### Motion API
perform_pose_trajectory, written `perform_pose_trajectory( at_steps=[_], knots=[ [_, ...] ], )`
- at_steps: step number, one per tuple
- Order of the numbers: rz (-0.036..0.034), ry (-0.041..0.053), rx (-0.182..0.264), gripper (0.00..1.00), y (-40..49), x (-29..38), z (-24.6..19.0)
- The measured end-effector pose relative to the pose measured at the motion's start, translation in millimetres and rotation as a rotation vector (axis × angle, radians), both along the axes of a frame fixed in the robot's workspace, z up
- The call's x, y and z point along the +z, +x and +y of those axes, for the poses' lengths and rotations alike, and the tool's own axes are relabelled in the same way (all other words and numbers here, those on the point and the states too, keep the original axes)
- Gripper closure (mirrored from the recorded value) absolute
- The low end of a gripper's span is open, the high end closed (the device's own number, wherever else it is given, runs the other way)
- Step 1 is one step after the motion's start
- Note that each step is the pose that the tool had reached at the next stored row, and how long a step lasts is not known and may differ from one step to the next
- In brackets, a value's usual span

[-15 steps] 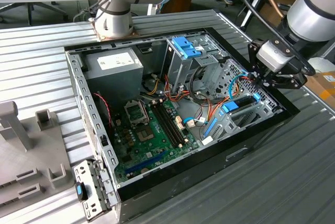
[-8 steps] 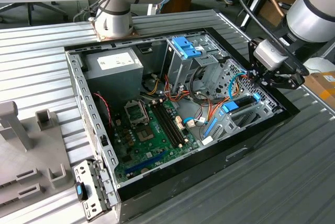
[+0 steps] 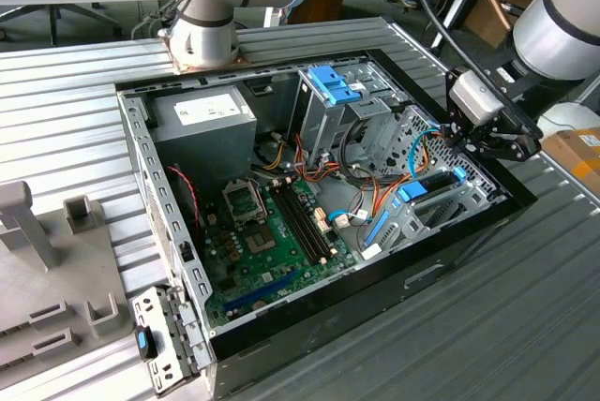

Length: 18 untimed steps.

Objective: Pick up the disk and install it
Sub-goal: 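Insert the first disk wire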

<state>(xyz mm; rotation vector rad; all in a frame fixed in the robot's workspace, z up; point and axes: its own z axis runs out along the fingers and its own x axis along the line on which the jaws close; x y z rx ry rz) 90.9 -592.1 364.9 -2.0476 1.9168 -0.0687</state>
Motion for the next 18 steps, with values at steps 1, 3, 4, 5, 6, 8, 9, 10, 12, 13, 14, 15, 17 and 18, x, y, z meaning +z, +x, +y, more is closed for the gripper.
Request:
perform_pose_trajectory(
  at_steps=[1,3,4,5,6,8,9,10,12,13,14,15,17,18],
  knots=[
    [0.0001,0.0023,-0.002,0.84,-0.1,-1.2,-0.5],
    [0.0002,0.0018,-0.011,0.84,-0.3,-2.6,-0.7],
    [0.0001,0.0019,-0.018,0.84,-0.2,-3.3,-0.7],
    [0.0001,0.0021,-0.025,0.84,-0.2,-3.9,-0.8],
    [0.0001,0.0022,-0.032,0.84,-0.3,-4.3,-0.8],
    [0.0001,0.0020,-0.043,0.84,-0.5,-4.6,-0.9],
    [0.0000,0.0019,-0.043,0.84,-0.7,-4.6,-0.8],
    [-0.0001,0.0021,-0.043,0.84,-2.0,-4.6,-0.9],
    [-0.0004,0.0047,-0.044,0.84,-7.5,-4.6,-0.8],
    [-0.0004,0.0049,-0.045,0.84,-9.6,-4.6,-0.9],
    [-0.0005,0.0053,-0.046,0.84,-11.6,-4.6,-1.0],
    [-0.0005,0.0058,-0.047,0.84,-13.5,-4.6,-1.0],
    [-0.0004,0.0062,-0.052,0.84,-16.5,-4.7,-1.3],
    [-0.0005,0.0063,-0.055,0.84,-16.7,-4.7,-1.2]
  ],
)
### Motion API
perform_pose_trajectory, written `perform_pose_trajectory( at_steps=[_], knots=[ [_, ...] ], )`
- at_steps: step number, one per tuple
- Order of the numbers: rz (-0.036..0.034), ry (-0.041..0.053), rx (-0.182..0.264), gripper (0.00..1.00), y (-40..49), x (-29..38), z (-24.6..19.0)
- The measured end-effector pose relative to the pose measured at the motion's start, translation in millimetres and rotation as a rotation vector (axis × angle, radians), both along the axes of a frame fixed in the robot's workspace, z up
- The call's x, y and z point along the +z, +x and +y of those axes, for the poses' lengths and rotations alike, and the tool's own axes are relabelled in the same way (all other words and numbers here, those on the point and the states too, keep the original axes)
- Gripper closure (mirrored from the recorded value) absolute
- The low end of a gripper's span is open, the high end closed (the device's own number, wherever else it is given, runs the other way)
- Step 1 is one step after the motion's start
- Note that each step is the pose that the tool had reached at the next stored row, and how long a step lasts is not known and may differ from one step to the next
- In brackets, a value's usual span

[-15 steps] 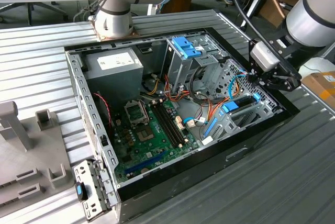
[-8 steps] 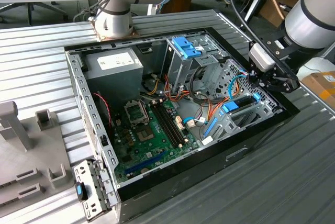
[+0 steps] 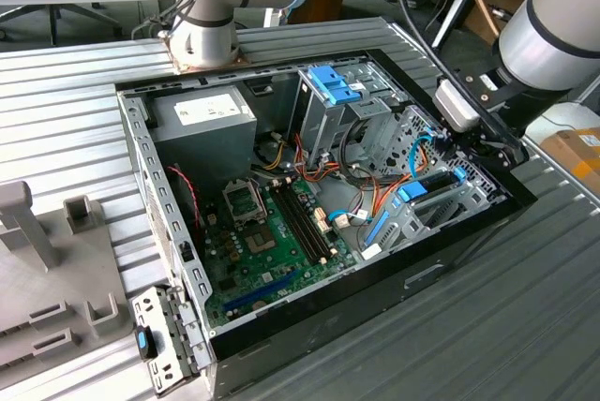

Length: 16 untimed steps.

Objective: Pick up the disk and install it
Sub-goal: 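Insert the first disk wire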

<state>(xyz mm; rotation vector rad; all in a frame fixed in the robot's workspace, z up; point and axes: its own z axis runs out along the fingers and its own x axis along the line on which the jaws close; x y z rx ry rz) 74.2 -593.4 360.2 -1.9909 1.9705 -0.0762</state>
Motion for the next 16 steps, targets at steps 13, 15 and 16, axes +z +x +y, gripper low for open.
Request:
perform_pose_trajectory(
  at_steps=[13,15,16],
  knots=[
    [0.0001,-0.0002,-0.079,0.84,-2.0,-3.1,-5.5],
    [0.0001,-0.0002,-0.079,0.84,-1.9,-3.1,-5.5],
    [0.0000,-0.0002,-0.079,0.84,-1.9,-3.1,-5.5]
  ],
)
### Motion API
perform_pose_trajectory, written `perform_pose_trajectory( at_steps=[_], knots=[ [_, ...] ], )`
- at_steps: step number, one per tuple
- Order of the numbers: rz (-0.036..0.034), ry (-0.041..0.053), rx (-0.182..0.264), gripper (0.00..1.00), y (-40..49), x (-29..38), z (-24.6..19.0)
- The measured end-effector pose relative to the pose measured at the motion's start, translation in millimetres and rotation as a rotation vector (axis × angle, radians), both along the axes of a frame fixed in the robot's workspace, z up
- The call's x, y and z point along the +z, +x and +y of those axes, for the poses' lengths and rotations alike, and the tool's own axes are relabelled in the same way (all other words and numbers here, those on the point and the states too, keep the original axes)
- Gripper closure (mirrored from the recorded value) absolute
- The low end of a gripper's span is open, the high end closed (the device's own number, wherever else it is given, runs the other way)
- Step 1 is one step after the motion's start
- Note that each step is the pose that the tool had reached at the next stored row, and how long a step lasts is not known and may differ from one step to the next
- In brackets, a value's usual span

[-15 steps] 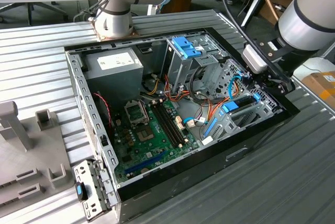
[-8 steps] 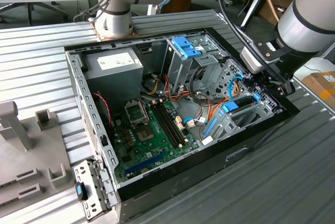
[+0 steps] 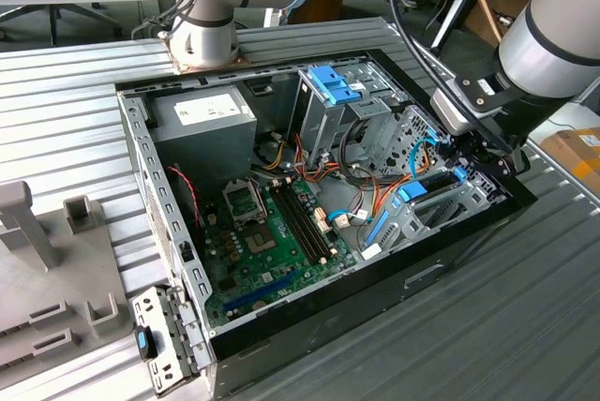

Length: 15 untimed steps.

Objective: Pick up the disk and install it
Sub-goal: 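Insert the first disk wire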

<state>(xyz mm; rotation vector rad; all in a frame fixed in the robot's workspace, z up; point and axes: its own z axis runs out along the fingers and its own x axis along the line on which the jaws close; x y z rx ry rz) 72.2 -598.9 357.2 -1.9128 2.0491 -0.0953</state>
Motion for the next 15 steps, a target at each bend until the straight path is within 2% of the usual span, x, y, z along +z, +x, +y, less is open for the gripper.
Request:
perform_pose_trajectory(
  at_steps=[8,9,10,11,15],
  knots=[
    [0.0000,0.0001,-0.001,0.84,-0.8,0.0,0.0],
    [0.0001,-0.0001,0.000,0.84,-6.3,-3.5,-0.4],
    [0.0001,-0.0061,0.054,0.84,-7.6,-9.1,-2.7],
    [0.0001,-0.0064,0.056,0.84,-9.7,-10.2,-5.9],
    [0.0001,-0.0064,0.056,0.84,-10.4,-10.2,-5.8]
  ],
)
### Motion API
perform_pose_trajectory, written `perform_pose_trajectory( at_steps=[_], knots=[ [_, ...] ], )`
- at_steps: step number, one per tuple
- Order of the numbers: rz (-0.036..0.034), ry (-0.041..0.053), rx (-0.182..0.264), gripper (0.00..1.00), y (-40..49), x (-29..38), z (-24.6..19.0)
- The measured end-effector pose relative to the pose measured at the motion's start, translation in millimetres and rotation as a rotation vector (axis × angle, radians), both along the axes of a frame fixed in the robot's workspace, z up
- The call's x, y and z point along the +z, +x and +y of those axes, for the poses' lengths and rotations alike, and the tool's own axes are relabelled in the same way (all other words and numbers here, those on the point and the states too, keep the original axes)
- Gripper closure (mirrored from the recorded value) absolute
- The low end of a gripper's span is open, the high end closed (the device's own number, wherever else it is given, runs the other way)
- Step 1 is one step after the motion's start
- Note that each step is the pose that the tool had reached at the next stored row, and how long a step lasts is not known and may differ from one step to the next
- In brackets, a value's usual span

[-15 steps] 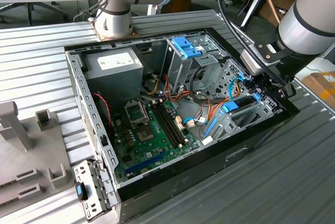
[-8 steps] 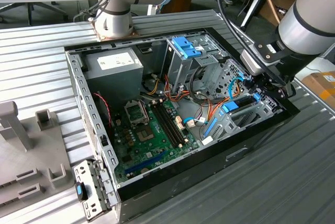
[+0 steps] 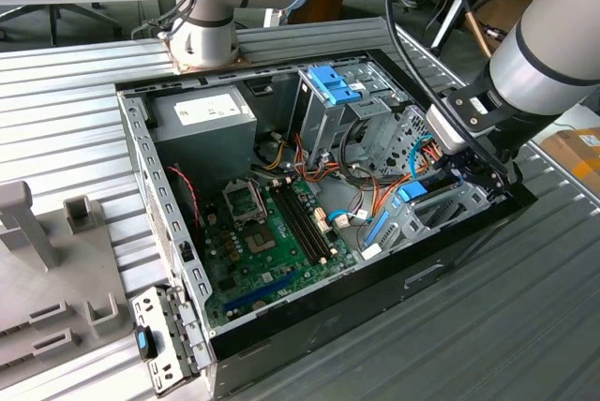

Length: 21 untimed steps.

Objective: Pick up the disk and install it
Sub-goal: 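Insert the first disk wire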

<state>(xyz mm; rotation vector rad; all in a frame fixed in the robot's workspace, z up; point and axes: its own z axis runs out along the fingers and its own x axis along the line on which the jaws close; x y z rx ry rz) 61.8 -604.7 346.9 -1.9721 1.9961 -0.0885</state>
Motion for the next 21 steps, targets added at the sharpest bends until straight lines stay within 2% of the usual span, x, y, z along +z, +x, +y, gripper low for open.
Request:
perform_pose_trajectory(
  at_steps=[4,21],
  knots=[
    [0.0000,0.0000,0.000,0.84,0.0,-2.8,0.0],
    [0.0000,-0.0001,-0.002,0.84,-0.1,-7.2,0.3]
  ],
)
